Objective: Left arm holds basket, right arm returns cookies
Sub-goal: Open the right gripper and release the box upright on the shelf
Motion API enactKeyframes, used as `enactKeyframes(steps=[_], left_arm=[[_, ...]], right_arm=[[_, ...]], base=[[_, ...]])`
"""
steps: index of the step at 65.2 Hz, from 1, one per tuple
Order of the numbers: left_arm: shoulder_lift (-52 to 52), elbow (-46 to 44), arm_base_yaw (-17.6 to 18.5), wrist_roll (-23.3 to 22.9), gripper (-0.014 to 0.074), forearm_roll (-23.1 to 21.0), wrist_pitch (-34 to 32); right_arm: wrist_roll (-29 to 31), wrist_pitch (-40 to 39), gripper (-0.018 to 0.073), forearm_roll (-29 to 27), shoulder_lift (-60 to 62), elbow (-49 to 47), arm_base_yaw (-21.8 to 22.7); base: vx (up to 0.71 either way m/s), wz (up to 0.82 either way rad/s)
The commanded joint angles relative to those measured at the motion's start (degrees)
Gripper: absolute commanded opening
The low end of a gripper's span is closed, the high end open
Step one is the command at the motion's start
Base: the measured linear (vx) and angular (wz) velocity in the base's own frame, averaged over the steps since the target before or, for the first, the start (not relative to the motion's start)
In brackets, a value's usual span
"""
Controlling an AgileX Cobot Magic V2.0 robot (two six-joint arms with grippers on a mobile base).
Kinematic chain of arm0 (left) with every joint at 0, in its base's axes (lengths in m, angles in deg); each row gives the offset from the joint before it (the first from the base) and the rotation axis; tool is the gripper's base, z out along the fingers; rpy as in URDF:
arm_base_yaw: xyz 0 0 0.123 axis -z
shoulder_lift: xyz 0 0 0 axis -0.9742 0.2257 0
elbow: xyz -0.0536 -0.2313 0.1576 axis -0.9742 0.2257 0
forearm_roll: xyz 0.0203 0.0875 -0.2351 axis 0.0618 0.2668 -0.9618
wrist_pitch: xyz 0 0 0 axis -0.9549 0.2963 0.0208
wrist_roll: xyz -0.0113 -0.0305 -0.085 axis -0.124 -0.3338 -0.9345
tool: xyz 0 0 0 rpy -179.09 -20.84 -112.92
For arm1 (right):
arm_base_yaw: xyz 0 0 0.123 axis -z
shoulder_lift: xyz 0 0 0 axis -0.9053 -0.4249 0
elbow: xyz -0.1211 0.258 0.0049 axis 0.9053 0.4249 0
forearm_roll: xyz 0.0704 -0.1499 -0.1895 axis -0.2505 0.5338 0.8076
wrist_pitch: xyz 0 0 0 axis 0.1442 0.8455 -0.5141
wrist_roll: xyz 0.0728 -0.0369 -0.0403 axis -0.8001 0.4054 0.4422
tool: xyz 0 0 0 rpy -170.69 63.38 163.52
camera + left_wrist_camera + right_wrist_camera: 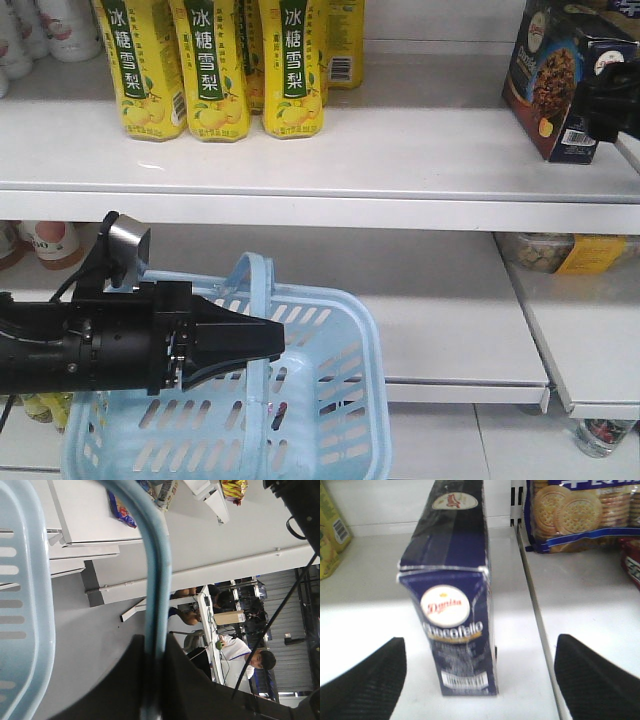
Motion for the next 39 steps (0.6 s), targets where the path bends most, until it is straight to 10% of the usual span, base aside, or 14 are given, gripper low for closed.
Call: enactKeyframes(steps=[1, 39], left_arm=[[-1.88, -1.87, 0.23, 0.33, -0.0003, -6.35, 3.06], [-1.88, -1.87, 0.23, 0.33, -0.0003, -6.35, 3.06]], right_arm=[[0.47, -3.01, 0.0549, 0.37, 5.32, 1.28, 0.27], [17.57, 4.54, 0.0548, -11.44, 37.54, 17.05, 0.27]], base=[[0.0, 0.0], [0.0, 0.0]])
